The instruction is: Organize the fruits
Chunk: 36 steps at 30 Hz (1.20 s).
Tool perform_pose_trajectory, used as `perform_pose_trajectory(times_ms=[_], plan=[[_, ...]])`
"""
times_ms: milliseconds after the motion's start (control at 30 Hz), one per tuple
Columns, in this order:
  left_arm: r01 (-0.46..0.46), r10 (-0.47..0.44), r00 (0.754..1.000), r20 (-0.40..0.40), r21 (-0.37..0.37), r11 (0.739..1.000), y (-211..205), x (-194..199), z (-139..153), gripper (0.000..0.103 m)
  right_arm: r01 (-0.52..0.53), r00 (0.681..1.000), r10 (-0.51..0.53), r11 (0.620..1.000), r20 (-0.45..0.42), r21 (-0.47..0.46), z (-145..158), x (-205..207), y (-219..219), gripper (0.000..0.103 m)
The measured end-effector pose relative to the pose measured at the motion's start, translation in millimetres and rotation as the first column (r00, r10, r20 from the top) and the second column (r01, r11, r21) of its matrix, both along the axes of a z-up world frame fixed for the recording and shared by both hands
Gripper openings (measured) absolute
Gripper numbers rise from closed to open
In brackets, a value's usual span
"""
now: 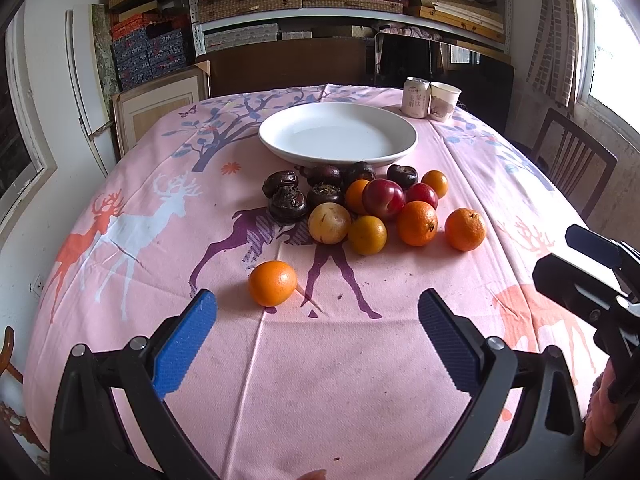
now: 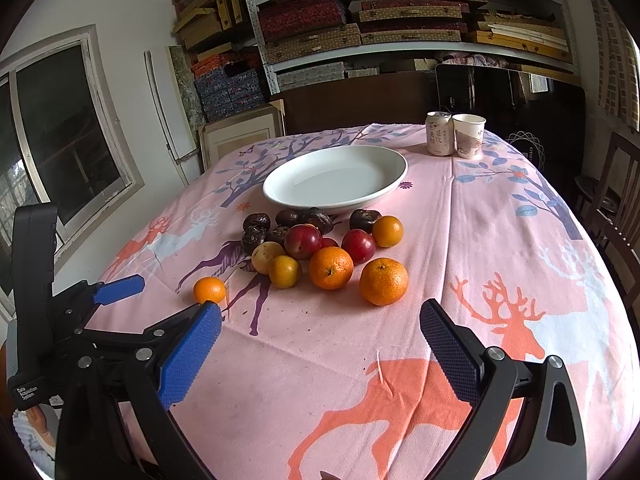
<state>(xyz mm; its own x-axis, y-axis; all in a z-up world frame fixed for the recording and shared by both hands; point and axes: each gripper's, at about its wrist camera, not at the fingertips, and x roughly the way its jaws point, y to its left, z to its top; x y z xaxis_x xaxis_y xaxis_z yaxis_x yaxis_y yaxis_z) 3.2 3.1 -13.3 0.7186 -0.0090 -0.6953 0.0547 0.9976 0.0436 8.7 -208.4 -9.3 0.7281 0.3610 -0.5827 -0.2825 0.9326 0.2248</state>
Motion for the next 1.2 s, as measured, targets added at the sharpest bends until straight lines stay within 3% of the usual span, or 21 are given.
perform_pose_trajectory(times_ms=[500,633,733,833,1033,1200], plan=[[-0.001,0.001,1.0,-0.007,0.005,1.0,0,-1,-6,0.099,0.004,1.0,-0.004,1.0,0.003,0.004,-2,0,1,0.1],[-0.007,0.008,1.0,-0.01,0.011,1.0,3,2,-10,0.099,-0.091,0.995,0.086,0.988,0.046,0.127,-9,1,-13,0.1],[0.014,-0.014,1.0,-0.007,0.026,1.0,10,6,-18,0.099,-0.129,0.987,0.143,0.978,-0.079,0.166,-24,17,-20,0.1],[0.04,-0.04,0.999,-0.009,0.038,0.998,24,12,-30,0.099,-0.09,0.978,0.12,0.981,-0.169,0.173,-39,28,-32,0.1],[0.036,-0.036,0.992,-0.12,0.0,0.999,52,32,-49,0.099,-0.02,0.975,0.047,0.992,-0.218,0.125,-56,41,-48,0.1],[0.057,-0.058,0.991,-0.123,-0.017,0.998,52,52,-51,0.099,-0.035,0.965,0.072,0.988,-0.253,0.148,-66,52,-47,0.1]])
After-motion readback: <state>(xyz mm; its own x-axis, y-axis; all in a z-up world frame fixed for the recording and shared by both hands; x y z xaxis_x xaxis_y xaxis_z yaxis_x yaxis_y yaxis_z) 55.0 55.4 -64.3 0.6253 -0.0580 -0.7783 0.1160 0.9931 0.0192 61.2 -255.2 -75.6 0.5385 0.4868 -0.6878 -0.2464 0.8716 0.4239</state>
